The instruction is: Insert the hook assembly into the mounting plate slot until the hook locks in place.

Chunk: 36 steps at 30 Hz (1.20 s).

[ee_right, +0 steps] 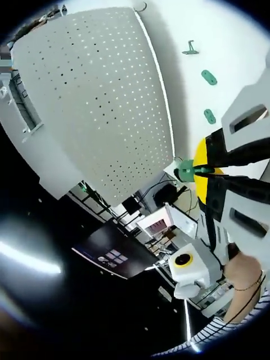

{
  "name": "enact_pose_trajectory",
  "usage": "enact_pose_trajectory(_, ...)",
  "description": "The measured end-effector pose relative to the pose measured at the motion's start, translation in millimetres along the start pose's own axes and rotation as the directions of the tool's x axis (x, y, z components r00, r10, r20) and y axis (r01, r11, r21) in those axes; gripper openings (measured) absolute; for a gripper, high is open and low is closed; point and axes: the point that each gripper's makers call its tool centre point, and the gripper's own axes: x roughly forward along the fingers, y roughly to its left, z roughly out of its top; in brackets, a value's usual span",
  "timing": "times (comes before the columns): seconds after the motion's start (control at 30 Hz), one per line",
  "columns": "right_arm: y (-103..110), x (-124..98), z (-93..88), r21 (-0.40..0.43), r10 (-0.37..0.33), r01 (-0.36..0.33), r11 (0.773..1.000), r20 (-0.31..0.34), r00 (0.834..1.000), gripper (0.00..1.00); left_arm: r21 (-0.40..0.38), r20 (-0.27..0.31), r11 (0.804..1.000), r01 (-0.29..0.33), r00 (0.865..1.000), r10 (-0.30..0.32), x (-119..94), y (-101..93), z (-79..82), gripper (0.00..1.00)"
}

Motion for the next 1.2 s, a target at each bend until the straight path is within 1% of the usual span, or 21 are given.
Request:
enact_pose_trajectory(0.07, 2.1, 0.9, 0.0, -0.033, 0.002, -0.002, 0.999, 0.000, 1.000, 0.01, -0.010, -0.005, 1.000, -0.007, 1.000, 0.007, -2.2, 2.2, -3.3, 0.07)
enact_pose_trajectory(0.2, 5.7, 1.6, -3.6, -0.099, -0.003, 0.001, 0.995, -0.015, 1.000, 0.01, -0.036, 0.000, 0.999, -0.007, 1.000, 0.007, -6.5, 3.3, -4.7, 0.11)
enact_pose_trajectory(0.27, 6.3, 2.6, -5.1, -0.123, -0.006, 0.003, 0.992, -0.020, 1.000, 0.01, -0.091, 0.021, 0.996, -0.017, 1.000, 0.019, -9.1, 6.1, -3.1, 0.14)
enact_pose_trajectory(0.3, 7.5, 3.6, -6.0, -0.136, -0.005, 0.002, 0.991, -0.022, 1.000, 0.01, -0.101, 0.010, 0.995, -0.017, 1.000, 0.019, -10.4, 8.0, -5.4, 0.15)
enact_pose_trajectory(0.37, 8.5, 5.1, -6.4, -0.159, -0.005, 0.000, 0.987, -0.034, 0.999, 0.01, -0.107, 0.006, 0.994, -0.018, 1.000, 0.019, -11.8, 8.6, -6.9, 0.19)
enact_pose_trajectory(0.53, 10.4, 8.1, -5.2, -0.212, -0.004, -0.003, 0.977, -0.033, 0.999, 0.01, -0.109, 0.010, 0.994, -0.014, 1.000, 0.015, -17.5, 7.4, -8.0, 0.26)
enact_pose_trajectory(0.57, 11.3, 8.5, -5.1, -0.218, -0.003, -0.004, 0.976, -0.034, 0.999, 0.00, -0.089, 0.015, 0.996, -0.023, 1.000, 0.025, -19.0, 8.1, -8.2, 0.29)
enact_pose_trajectory(0.63, 14.1, 8.9, -4.6, -0.234, 0.003, -0.011, 0.972, -0.035, 0.999, 0.00, -0.079, 0.003, 0.996, -0.032, 0.999, 0.032, -20.0, 9.7, -11.3, 0.33)
enact_pose_trajectory(0.7, 18.3, 8.7, -2.2, -0.228, 0.024, -0.029, 0.973, -0.022, 0.999, 0.00, -0.110, 0.008, 0.993, -0.032, 0.999, 0.033, -21.8, 12.2, -13.9, 0.37)
enact_pose_trajectory(0.73, 19.7, 8.4, -1.7, -0.234, 0.025, -0.029, 0.972, -0.021, 0.999, 0.00, -0.110, 0.014, 0.993, -0.031, 0.999, 0.033, -22.7, 12.8, -13.8, 0.39)
enact_pose_trajectory(0.83, 23.7, 9.2, -0.8, -0.306, 0.032, -0.036, 0.951, -0.018, 0.999, 0.00, -0.127, 0.025, 0.992, -0.025, 0.999, 0.029, -24.3, 14.6, -15.9, 0.39)
enact_pose_trajectory(0.9, 25.0, 9.9, -1.7, -0.331, 0.032, -0.036, 0.943, -0.018, 0.999, 0.00, -0.154, 0.019, 0.988, -0.029, 0.999, 0.032, -23.7, 17.1, -22.3, 0.43)
enact_pose_trajectory(0.93, 25.4, 10.4, -1.9, -0.346, 0.032, -0.037, 0.937, -0.019, 0.999, 0.00, -0.170, 0.018, 0.985, -0.030, 0.999, 0.033, -24.0, 17.7, -25.8, 0.45)
enact_pose_trajectory(0.97, 26.1, 11.1, -1.9, -0.373, 0.033, -0.037, 0.927, -0.018, 0.999, 0.00, -0.178, 0.013, 0.983, -0.034, 0.999, 0.036, -24.2, 18.3, -28.3, 0.49)
enact_pose_trajectory(1.03, 27.6, 12.0, -0.7, -0.403, 0.033, -0.034, 0.915, -0.009, 0.999, 0.00, -0.185, 0.011, 0.982, -0.039, 0.999, 0.042, -25.1, 18.5, -32.0, 0.57)
enact_pose_trajectory(1.1, 28.9, 12.5, 1.7, -0.426, 0.031, -0.027, 0.904, 0.004, 0.999, 0.01, -0.202, 0.012, 0.979, -0.042, 0.999, 0.045, -26.7, 19.0, -35.8, 0.61)
enact_pose_trajectory(1.13, 30.1, 13.1, 3.4, -0.444, 0.031, -0.021, 0.896, 0.015, 0.999, 0.01, -0.207, 0.012, 0.977, -0.042, 0.999, 0.046, -27.5, 19.2, -37.2, 0.62)
enact_pose_trajectory(1.2, 30.5, 14.6, 5.5, -0.475, 0.024, -0.005, 0.880, 0.033, 0.999, 0.01, -0.200, -0.014, 0.978, -0.061, 0.998, 0.059, -29.9, 21.4, -44.0, 0.61)
